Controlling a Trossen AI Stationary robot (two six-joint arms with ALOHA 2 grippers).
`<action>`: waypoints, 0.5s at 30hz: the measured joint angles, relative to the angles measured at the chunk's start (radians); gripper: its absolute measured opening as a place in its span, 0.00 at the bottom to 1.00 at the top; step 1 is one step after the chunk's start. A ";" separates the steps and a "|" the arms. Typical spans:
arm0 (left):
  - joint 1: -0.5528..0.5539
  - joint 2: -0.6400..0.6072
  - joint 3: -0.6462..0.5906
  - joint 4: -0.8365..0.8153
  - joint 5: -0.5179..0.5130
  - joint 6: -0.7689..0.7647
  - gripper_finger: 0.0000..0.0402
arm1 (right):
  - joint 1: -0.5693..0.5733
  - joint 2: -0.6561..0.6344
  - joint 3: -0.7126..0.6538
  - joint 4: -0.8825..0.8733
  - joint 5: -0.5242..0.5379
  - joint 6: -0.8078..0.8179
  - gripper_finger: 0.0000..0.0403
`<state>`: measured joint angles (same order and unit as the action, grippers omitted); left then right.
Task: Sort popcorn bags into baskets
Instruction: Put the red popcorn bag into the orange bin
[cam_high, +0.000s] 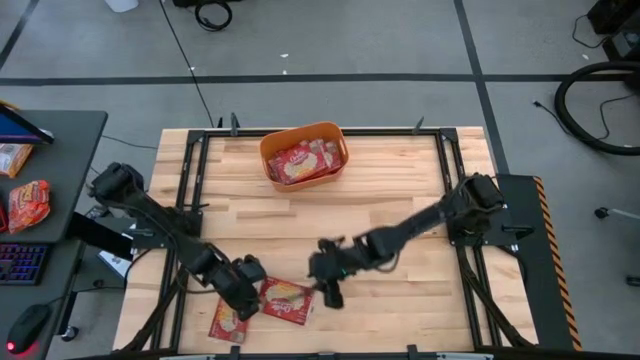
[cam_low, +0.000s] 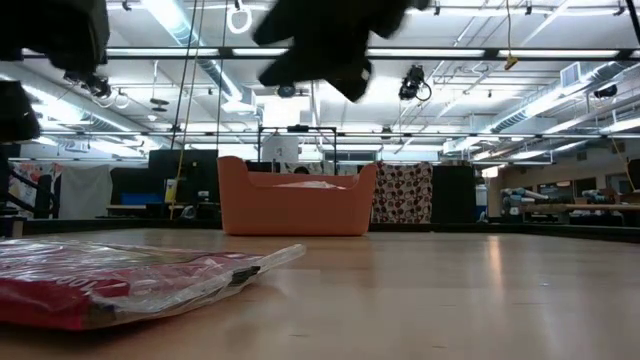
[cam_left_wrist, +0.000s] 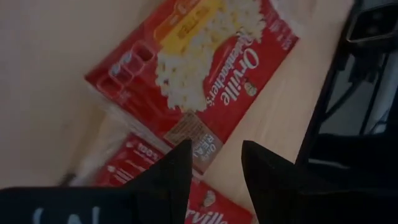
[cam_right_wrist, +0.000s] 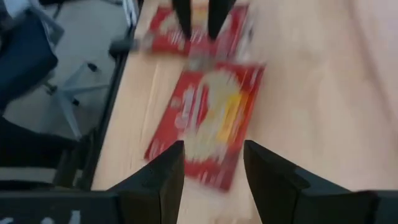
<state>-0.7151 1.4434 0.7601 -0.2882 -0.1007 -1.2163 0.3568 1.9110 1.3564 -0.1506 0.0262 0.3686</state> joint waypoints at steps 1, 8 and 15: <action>-0.004 0.012 0.000 0.008 0.001 -0.028 0.36 | 0.019 0.000 -0.030 0.020 0.016 0.012 0.42; 0.002 0.030 0.000 0.090 0.001 -0.056 0.36 | 0.083 0.066 -0.072 0.071 0.037 0.075 0.42; 0.010 0.024 0.000 0.093 0.055 -0.081 0.36 | 0.093 0.233 0.089 0.050 0.059 0.014 0.42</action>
<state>-0.7048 1.4670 0.7605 -0.1954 -0.0459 -1.2975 0.4500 2.1438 1.4453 -0.1003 0.0851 0.3822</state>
